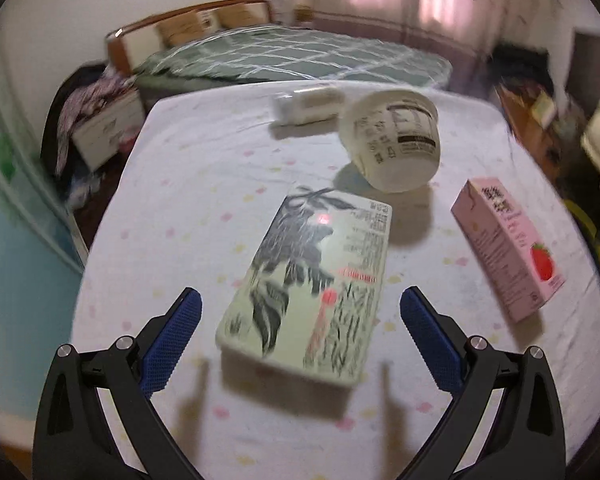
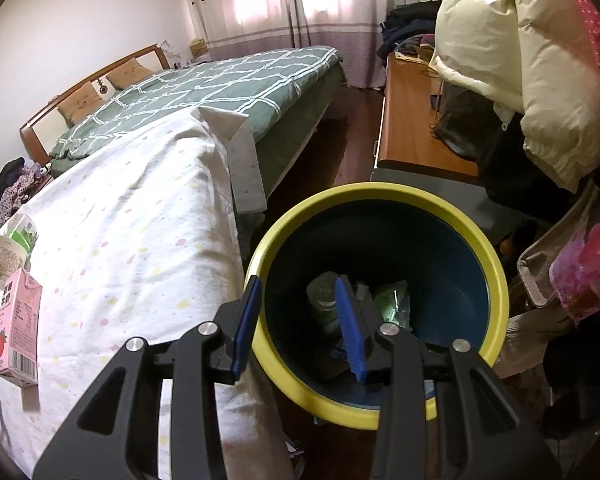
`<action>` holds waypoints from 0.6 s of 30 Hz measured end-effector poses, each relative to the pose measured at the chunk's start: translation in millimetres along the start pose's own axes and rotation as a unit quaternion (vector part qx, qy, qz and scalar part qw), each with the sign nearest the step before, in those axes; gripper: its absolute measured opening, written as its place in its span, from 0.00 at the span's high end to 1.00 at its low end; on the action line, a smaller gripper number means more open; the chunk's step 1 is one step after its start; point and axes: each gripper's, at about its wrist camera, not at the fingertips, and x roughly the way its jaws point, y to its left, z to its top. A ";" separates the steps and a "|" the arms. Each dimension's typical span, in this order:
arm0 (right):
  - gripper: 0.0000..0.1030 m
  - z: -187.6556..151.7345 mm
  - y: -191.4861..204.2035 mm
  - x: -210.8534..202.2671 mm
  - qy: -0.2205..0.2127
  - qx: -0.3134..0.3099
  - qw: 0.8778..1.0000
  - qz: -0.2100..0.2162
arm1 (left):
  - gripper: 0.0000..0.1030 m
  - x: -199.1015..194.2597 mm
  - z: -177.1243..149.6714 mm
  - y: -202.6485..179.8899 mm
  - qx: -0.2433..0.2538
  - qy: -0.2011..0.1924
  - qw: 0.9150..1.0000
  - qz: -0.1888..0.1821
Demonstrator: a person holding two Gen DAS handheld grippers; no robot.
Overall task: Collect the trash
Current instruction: 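Grasp the flower-printed tea box with the left gripper and lift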
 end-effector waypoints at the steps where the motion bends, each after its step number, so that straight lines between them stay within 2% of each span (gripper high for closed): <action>1: 0.64 0.4 0.0 0.7 0.001 0.000 1.000 0.000 | 0.05 2.9 2.6 -2.3 0.013 0.002 1.000 0.007; 3: 0.64 0.3 0.9 1.0 0.001 0.000 1.000 -0.001 | 0.05 9.2 8.7 -2.9 0.024 0.008 1.000 0.016; 11: 0.64 0.3 2.1 3.3 0.007 -0.003 1.000 0.000 | 0.06 39.9 19.6 3.1 0.016 0.052 0.998 -0.014; 14: 0.64 0.5 2.6 3.2 0.008 -0.004 1.000 0.001 | 0.14 45.5 23.2 2.7 0.020 0.054 0.998 -0.017; 16: 0.64 0.5 3.3 3.2 0.008 -0.004 1.000 0.002 | 0.27 48.3 26.6 1.1 0.022 0.058 0.998 -0.022; 18: 0.64 0.1 3.0 3.3 0.008 -0.004 1.000 0.003 | 0.30 51.5 28.4 -1.1 0.026 0.063 0.997 -0.026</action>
